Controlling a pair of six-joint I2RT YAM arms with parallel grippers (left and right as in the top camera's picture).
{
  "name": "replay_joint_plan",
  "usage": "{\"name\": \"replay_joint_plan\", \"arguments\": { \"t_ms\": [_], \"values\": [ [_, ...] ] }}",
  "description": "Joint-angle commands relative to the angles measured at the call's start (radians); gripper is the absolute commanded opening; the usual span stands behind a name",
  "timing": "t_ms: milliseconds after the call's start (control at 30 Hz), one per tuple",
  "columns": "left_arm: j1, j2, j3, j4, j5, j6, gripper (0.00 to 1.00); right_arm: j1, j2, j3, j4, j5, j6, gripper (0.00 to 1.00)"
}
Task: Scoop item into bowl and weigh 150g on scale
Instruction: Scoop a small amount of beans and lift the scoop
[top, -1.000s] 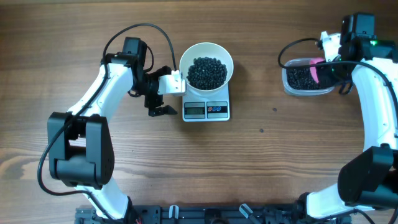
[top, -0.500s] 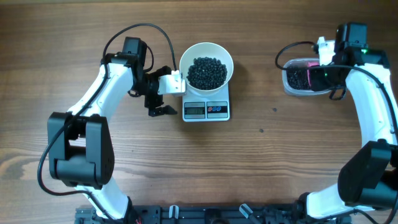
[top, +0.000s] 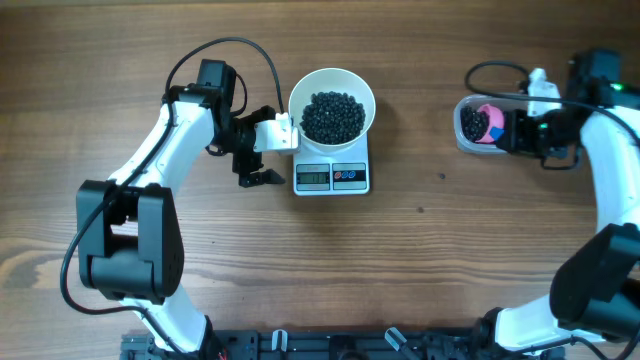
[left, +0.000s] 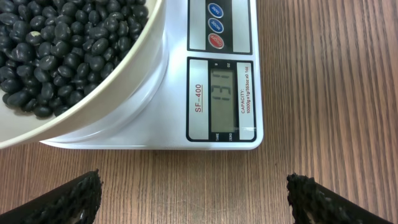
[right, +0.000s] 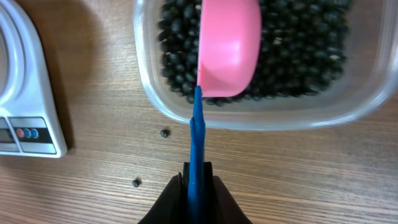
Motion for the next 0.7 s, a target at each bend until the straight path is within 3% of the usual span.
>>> {"name": "replay_joint_plan", "arguments": {
  "t_ms": [0, 333, 667],
  "values": [
    [0.003, 0.011, -0.010, -0.001, 0.019, -0.001, 1.00, -0.093, 0.010, -0.010, -0.004, -0.191, -0.028, 0.04],
    [0.003, 0.011, -0.010, -0.001, 0.019, -0.002, 1.00, -0.289, 0.009, -0.010, -0.030, -0.445, -0.127, 0.04],
    [0.003, 0.011, -0.010, -0.001, 0.019, -0.002, 1.00, -0.249, 0.010, -0.010, -0.027, -0.706, -0.123, 0.04]
  ]
}}
